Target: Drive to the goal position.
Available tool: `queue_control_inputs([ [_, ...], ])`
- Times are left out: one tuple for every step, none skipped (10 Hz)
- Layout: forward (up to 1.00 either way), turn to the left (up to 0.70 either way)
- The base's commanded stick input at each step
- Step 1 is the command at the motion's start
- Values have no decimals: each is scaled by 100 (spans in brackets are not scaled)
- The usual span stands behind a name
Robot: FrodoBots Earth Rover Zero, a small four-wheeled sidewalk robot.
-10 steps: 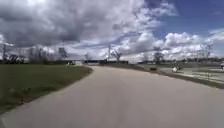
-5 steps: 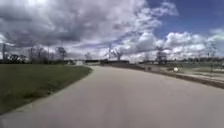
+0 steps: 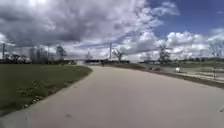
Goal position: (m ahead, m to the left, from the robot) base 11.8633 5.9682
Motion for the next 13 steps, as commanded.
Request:
queue_control_inputs([
  [100, 0],
  [100, 0],
  [100, 0],
  [100, 0],
  [100, 0],
  [100, 0],
  [100, 0],
  [100, 0],
  [100, 0],
  [100, 0],
  [100, 0],
  [100, 0],
  [100, 0],
])
